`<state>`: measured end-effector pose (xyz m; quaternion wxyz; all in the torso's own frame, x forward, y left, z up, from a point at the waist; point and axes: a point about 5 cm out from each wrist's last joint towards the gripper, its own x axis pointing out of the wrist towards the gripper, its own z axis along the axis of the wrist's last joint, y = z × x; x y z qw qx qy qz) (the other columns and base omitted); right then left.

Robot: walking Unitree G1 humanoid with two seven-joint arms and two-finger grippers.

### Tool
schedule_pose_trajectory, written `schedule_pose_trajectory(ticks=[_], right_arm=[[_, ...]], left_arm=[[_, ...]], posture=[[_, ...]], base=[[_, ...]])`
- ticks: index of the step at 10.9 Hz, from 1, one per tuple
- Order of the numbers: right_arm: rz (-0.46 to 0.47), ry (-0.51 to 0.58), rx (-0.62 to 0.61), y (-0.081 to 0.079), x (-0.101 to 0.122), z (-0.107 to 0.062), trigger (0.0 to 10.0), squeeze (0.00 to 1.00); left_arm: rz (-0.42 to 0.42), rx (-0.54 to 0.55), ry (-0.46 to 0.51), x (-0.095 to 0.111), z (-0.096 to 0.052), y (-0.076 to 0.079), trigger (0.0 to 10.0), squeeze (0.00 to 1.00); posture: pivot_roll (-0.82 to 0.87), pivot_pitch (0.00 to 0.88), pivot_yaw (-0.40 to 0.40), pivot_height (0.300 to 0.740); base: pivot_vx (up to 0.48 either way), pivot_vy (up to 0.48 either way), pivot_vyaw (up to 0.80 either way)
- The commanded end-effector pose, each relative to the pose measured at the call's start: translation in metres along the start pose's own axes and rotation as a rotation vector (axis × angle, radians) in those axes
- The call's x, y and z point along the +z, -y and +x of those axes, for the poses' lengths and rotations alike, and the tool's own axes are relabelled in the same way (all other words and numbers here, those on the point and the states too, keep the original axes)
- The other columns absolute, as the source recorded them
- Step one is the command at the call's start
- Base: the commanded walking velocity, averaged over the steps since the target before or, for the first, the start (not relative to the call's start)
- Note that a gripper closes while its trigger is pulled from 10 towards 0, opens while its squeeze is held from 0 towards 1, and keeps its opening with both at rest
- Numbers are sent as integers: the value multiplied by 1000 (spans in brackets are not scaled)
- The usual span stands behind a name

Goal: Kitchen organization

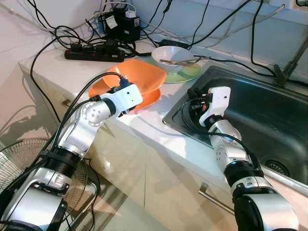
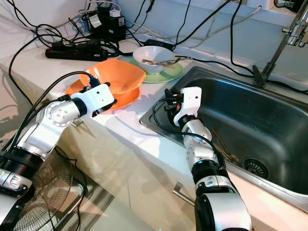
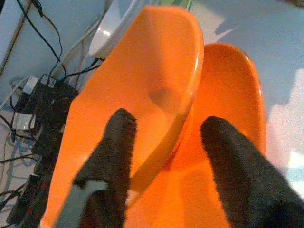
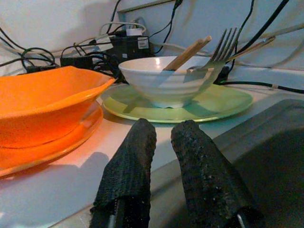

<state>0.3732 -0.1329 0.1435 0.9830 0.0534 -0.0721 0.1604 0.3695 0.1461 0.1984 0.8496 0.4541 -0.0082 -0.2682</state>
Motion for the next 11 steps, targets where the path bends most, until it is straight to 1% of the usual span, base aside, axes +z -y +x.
schedule_pose_trajectory(ticks=[1,6,11], right_arm=[[-4,3,-4,1,1,-1,10000,0],[-11,-9,-6,2,-1,-2,10000,0],[-14,-17,-5,1,-2,-2,10000,0]], left_arm=[[15,-25,0,2,3,2,0,0],[19,-42,-6,0,3,5,0,0],[30,-96,-24,-3,2,11,0,0]], posture=[[210,4,-10,740],[210,5,-10,740],[212,7,-10,740]], base=[[0,0,0],[0,0,0],[0,0,0]])
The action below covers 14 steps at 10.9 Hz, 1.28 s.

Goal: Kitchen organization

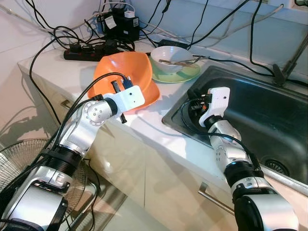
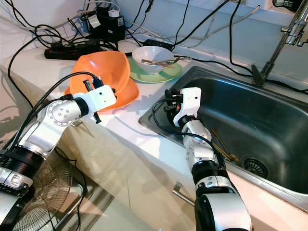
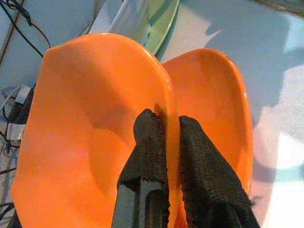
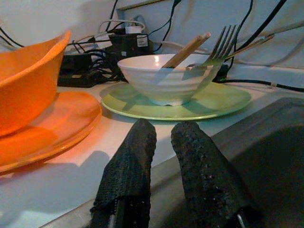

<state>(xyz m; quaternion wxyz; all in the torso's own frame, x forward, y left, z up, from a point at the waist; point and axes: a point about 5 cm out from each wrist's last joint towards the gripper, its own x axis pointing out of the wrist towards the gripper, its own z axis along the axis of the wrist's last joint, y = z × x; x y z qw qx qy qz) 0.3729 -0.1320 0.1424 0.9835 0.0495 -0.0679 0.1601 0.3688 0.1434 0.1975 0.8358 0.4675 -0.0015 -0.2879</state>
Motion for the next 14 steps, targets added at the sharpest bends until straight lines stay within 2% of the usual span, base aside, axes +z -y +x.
schedule_pose_trajectory(ticks=[1,3,5,6,7,8,9,10,11,14], right_arm=[[-8,-9,-5,2,-1,-2,10000,0],[-8,-10,-8,2,-1,-2,10000,0],[-7,-1,-15,1,0,0,10000,0],[-7,3,-14,1,2,0,10000,0],[-8,6,-17,2,3,1,10000,0],[-4,16,-23,3,5,1,10000,0],[8,27,-30,4,7,2,10000,949],[12,36,-33,5,9,3,10000,1000],[8,55,-37,7,15,4,10000,1000],[125,171,-89,19,47,11,10000,1000]], left_arm=[[3,-51,-25,-5,1,9,0,0],[44,-15,-41,-6,1,6,0,0],[105,270,-58,-4,-3,-25,0,0],[137,333,-34,3,-6,-32,1882,0],[179,384,-20,8,-9,-37,10000,0],[202,413,5,14,-10,-40,10000,0],[221,433,45,22,-9,-39,10000,0],[235,435,78,30,-7,-37,10000,0],[259,420,104,36,-5,-32,10000,0],[266,381,160,47,0,-15,10000,0]], posture=[[212,7,-10,740],[213,2,-9,740],[213,0,-10,740],[214,0,-12,740],[214,0,-12,740],[215,0,-13,740],[214,0,-12,740],[213,0,-12,740],[210,0,-10,740],[204,0,-9,740]], base=[[0,0,0],[0,0,0],[0,0,0],[0,0,0],[0,0,0],[0,0,0],[0,0,0],[0,0,0],[0,0,0],[0,0,0]])
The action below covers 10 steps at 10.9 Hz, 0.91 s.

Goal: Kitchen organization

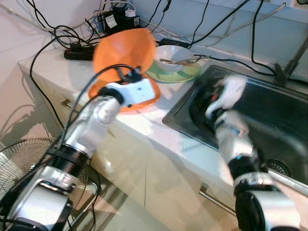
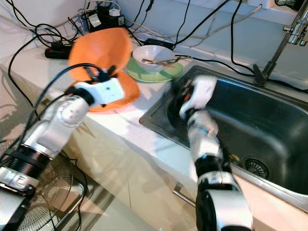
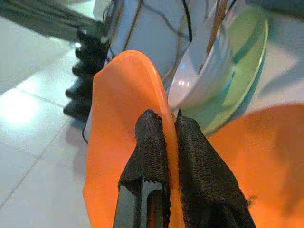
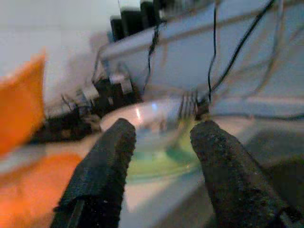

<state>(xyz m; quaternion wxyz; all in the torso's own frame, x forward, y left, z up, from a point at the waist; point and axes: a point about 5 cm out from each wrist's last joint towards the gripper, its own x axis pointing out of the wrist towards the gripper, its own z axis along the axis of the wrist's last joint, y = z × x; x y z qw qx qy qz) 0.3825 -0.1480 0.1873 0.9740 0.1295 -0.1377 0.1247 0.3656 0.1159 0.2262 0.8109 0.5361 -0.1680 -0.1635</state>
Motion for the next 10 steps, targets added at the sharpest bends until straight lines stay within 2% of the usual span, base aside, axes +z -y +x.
schedule_pose_trajectory(ticks=[1,2,3,7,10], right_arm=[[40,49,10,-2,14,6,10000,1000],[94,86,45,-9,26,10,10000,761],[127,104,73,-15,32,11,10000,0],[209,92,141,-28,43,11,10000,0],[220,77,170,-37,43,10,10000,0]], left_arm=[[29,16,60,13,1,-2,10000,0],[41,-4,76,17,1,3,10000,0],[59,-14,89,21,2,5,10000,0],[153,-79,180,40,7,20,10000,0],[219,-96,247,53,10,25,10000,0]], posture=[[206,0,-11,740],[202,0,-9,740],[203,0,-9,740],[204,0,-10,740],[204,0,-10,740]], base=[[0,0,0],[0,0,0],[0,0,0],[0,0,0],[0,0,0]])
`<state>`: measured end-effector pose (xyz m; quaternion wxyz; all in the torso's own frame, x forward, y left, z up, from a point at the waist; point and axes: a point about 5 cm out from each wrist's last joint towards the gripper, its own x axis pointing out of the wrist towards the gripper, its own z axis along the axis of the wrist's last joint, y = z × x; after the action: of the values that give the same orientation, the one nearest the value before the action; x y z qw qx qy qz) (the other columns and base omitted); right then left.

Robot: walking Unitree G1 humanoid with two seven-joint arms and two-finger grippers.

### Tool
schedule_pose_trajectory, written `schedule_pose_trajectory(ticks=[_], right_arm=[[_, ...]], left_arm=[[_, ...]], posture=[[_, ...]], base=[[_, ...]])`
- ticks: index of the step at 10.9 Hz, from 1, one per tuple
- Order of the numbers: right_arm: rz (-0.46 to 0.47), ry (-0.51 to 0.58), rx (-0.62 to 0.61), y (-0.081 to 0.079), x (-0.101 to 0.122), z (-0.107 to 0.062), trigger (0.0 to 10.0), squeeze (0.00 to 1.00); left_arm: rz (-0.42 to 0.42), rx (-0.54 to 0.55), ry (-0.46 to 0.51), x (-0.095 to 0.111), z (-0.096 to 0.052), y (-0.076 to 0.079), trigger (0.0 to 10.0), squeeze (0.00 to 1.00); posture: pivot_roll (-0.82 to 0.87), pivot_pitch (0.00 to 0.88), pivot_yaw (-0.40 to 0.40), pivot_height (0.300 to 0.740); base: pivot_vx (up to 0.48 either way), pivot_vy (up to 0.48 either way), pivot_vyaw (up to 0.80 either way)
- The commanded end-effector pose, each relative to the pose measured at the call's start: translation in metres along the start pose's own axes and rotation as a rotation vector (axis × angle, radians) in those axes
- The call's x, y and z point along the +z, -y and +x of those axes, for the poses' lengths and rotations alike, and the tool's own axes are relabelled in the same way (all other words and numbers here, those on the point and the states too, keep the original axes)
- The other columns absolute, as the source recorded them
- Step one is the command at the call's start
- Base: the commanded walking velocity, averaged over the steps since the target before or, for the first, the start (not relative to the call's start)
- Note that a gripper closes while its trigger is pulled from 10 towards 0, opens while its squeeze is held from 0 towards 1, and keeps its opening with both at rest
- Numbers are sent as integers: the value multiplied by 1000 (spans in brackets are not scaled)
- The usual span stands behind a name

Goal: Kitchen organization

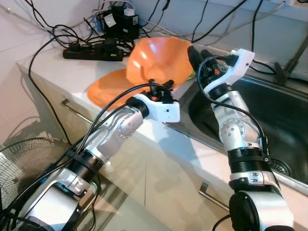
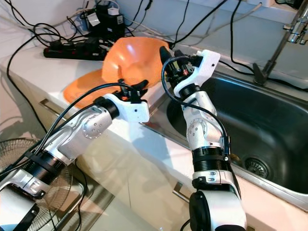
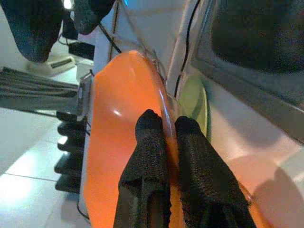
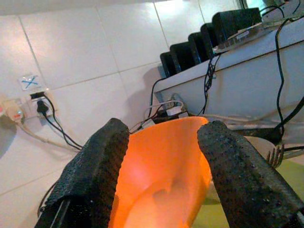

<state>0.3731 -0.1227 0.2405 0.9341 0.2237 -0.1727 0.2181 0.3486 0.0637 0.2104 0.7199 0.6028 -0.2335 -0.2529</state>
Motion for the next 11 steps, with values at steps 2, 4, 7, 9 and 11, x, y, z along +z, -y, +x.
schedule_pose_trajectory(ticks=[2,4,7,9,11], right_arm=[[13,-16,-5,0,-2,-3,10000,0],[9,-26,-7,0,-4,-3,10000,0],[4,-44,-33,4,-7,-4,10000,0],[2,-34,-57,7,-5,-4,10000,0],[5,-41,-66,8,-8,-4,10000,0]], left_arm=[[74,45,40,8,5,-16,10000,0],[109,58,45,10,5,-18,10000,0],[151,123,60,12,5,-27,10000,0],[150,125,67,14,4,-25,10000,0],[158,147,86,17,4,-28,10000,0]], posture=[[207,0,-11,740],[209,0,-15,740],[212,0,-18,740],[213,0,-19,740],[217,0,-20,740]], base=[[0,0,0],[0,0,0],[0,0,0],[0,0,0],[0,0,0]])
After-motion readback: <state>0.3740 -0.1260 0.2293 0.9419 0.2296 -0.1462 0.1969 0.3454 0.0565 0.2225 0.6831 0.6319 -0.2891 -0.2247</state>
